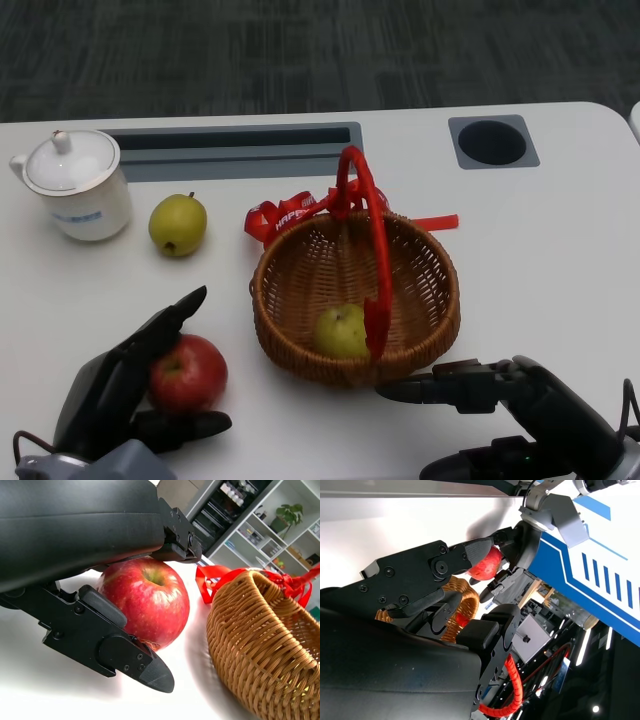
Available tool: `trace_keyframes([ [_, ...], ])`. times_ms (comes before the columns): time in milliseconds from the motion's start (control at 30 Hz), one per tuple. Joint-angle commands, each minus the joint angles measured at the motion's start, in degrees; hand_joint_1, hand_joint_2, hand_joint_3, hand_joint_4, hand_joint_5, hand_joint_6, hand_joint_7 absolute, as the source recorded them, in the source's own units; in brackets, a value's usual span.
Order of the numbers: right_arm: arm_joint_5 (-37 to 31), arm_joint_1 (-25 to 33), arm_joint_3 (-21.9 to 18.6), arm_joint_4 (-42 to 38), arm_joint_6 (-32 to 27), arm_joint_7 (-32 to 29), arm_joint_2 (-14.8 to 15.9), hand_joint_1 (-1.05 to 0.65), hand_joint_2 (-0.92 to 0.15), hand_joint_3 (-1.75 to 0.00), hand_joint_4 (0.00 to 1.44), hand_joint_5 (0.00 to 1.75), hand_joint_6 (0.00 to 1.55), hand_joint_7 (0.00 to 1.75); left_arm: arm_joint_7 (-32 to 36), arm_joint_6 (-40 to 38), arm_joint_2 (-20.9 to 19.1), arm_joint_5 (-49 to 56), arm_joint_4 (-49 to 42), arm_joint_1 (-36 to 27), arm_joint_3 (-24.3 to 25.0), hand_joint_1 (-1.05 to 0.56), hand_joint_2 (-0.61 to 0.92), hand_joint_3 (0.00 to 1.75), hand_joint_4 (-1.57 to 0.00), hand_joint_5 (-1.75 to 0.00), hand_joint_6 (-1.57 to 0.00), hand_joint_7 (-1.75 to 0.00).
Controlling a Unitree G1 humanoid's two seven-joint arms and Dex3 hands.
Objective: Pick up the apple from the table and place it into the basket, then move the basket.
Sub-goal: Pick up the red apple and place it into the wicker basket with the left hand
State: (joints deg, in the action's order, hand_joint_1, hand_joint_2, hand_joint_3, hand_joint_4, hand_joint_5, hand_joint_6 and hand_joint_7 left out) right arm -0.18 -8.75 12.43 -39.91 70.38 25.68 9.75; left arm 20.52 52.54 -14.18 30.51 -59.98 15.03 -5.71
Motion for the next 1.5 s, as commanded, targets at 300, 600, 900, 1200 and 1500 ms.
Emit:
trace_keyframes([
  [300,1.7,2.0,0.3,2.2,-0.3,0.1,1.3,-0.42,-0.87,0.00,0.85,0.00,0.74,0.00,3.3,-1.6,-0.7,-1.0,4.7,-4.6,-4.2,-0.06,0.77,0.01,-1.19,-0.09,-1.09,-0.07],
  [600,1.8,2.3,0.7,3.3,-1.7,0.3,1.5,-0.43,-0.88,0.00,0.87,0.00,0.74,0.00,6.0,-1.7,0.1,-2.2,22.3,-11.1,-2.1,0.00,0.77,0.00,-1.23,-0.05,-1.13,-0.03],
  [900,1.4,2.6,0.8,3.1,-1.3,-0.1,1.4,-0.42,-0.87,0.00,0.88,0.00,0.73,0.00,11.3,-0.9,0.5,1.2,26.1,-11.7,-0.7,0.01,0.74,0.00,-1.27,-0.05,-1.16,-0.03],
  [1200,1.4,2.8,0.7,3.2,-1.2,0.0,1.6,-0.41,-0.88,0.00,0.88,0.00,0.73,0.00,13.1,1.9,0.8,1.6,32.2,-12.6,0.5,-0.04,0.73,0.00,-1.29,-0.04,-1.17,-0.02],
  [1500,1.7,2.5,1.1,2.9,-1.3,0.2,1.4,-0.41,-0.89,0.00,0.88,0.00,0.73,0.00,7.7,3.1,2.7,-3.9,46.3,-13.0,1.2,-0.11,0.75,0.01,-1.28,-0.02,-1.16,-0.01],
])
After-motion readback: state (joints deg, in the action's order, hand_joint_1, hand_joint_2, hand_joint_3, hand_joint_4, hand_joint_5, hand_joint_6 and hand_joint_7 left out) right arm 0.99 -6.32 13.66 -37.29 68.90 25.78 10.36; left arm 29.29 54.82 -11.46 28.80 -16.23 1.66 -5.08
